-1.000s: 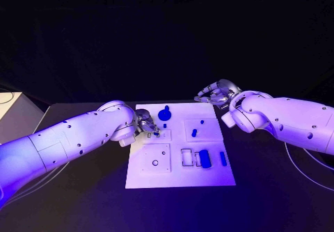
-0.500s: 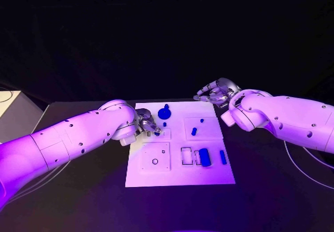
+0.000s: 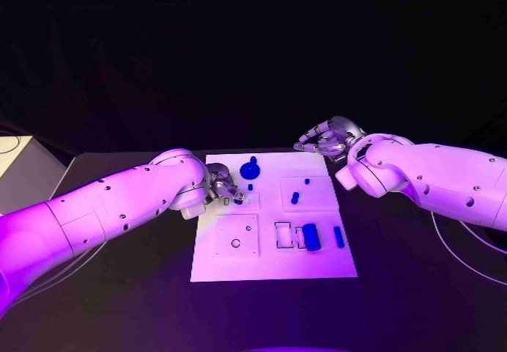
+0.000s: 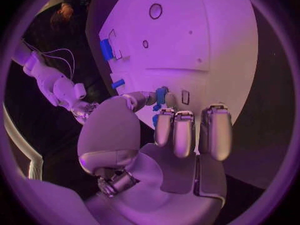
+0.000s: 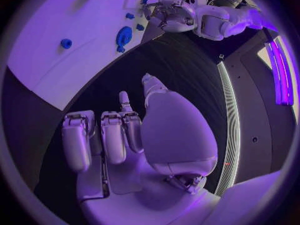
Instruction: Assemble the parts on the task board
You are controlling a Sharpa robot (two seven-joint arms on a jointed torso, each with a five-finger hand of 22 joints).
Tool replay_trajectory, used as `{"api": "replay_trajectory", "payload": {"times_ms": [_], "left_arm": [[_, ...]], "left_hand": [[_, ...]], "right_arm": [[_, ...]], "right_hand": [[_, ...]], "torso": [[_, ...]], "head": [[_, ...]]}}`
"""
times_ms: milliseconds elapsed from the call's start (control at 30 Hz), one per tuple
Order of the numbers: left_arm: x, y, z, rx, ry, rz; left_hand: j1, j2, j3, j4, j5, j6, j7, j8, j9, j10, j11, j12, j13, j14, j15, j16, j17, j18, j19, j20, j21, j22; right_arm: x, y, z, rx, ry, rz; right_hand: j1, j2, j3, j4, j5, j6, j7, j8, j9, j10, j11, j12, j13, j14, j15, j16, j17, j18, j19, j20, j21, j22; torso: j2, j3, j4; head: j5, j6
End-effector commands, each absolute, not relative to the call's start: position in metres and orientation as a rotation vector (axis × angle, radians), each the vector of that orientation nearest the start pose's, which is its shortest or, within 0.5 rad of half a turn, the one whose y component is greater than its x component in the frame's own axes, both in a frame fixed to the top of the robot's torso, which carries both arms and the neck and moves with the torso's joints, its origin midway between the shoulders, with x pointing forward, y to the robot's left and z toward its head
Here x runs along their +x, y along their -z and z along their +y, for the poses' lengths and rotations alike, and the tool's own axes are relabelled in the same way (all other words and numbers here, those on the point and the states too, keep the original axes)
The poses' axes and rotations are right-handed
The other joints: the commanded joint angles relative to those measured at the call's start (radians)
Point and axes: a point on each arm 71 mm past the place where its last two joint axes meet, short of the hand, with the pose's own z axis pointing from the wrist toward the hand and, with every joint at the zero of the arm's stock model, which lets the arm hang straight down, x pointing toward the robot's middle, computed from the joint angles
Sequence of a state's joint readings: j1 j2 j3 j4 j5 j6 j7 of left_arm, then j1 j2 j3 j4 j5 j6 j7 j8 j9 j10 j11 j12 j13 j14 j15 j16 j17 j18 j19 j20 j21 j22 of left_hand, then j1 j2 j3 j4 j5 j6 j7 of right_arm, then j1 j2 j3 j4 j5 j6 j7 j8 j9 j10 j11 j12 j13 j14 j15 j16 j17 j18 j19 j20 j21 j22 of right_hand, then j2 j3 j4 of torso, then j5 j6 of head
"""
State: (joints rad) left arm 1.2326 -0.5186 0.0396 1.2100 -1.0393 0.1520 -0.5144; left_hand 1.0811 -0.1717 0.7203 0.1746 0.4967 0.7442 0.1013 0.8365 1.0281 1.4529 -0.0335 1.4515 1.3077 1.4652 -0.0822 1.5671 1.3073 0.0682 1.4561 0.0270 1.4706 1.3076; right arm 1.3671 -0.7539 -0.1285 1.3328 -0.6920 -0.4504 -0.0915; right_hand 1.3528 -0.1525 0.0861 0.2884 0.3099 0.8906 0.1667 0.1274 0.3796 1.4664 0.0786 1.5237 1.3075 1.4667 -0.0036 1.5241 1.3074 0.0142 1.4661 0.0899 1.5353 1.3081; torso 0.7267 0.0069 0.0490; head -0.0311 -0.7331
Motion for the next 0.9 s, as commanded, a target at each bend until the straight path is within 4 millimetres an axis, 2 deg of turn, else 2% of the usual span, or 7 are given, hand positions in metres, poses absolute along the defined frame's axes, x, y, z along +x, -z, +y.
{"api": "replay_trajectory", "payload": {"times_ms": [33, 567, 900], "left_arm": [[0.5372, 0.2048, 0.1353, -0.196, 0.496, 2.296], [0.5382, 0.2057, 0.1334, -0.183, 0.486, 2.297], [0.5363, 0.2118, 0.131, -0.152, 0.468, 2.339]], "left_hand": [[0.004, 0.005, 0.124, -0.129, 0.004, 0.076, -0.067, 0.002, 0.004, 0.004, -0.004, 0.003, 0.051, 0.106, -0.009, 0.004, 0.263, -0.017, 0.002, -0.006, 0.003, 0.007], [0.007, 0.003, 0.126, -0.134, 0.005, 0.077, -0.068, 0.001, 0.006, 0.004, -0.004, 0.002, 0.049, 0.106, -0.01, 0.004, 0.263, -0.018, 0.002, -0.007, 0.003, 0.007], [0.004, 0.004, 0.124, -0.132, 0.003, 0.078, -0.067, 0.0, 0.007, 0.004, -0.004, 0.001, 0.049, 0.106, -0.01, 0.004, 0.263, -0.018, 0.002, -0.007, 0.004, 0.009]], "right_arm": [[0.5434, 0.1463, -0.23, 0.597, -0.813, 1.626], [0.5433, 0.1465, -0.2302, 0.597, -0.813, 1.628], [0.5431, 0.1465, -0.2301, 0.596, -0.814, 1.628]], "right_hand": [[-0.008, 0.002, 0.006, 0.001, 0.007, -0.007, -0.002, 0.005, 0.001, 0.051, 0.001, -0.005, 0.217, 0.079, 0.002, -0.007, 0.154, -0.003, 0.091, 0.005, -0.004, 0.224], [-0.008, 0.002, 0.006, 0.001, 0.007, -0.007, -0.002, 0.005, 0.001, 0.051, 0.001, -0.005, 0.217, 0.079, 0.002, -0.007, 0.154, -0.003, 0.091, 0.005, -0.004, 0.224], [-0.011, 0.002, 0.007, 0.001, 0.007, -0.007, -0.002, 0.006, 0.001, 0.052, 0.001, -0.004, 0.218, 0.079, 0.002, -0.007, 0.153, -0.003, 0.091, 0.005, -0.005, 0.223]], "torso": [[0.0, -0.0002, -0.0004], [0.001, -0.0002, -0.0005], [0.002, 0.0009, 0.0002]], "head": [[0.0, -0.002], [-0.001, -0.003], [-0.002, -0.011]]}}
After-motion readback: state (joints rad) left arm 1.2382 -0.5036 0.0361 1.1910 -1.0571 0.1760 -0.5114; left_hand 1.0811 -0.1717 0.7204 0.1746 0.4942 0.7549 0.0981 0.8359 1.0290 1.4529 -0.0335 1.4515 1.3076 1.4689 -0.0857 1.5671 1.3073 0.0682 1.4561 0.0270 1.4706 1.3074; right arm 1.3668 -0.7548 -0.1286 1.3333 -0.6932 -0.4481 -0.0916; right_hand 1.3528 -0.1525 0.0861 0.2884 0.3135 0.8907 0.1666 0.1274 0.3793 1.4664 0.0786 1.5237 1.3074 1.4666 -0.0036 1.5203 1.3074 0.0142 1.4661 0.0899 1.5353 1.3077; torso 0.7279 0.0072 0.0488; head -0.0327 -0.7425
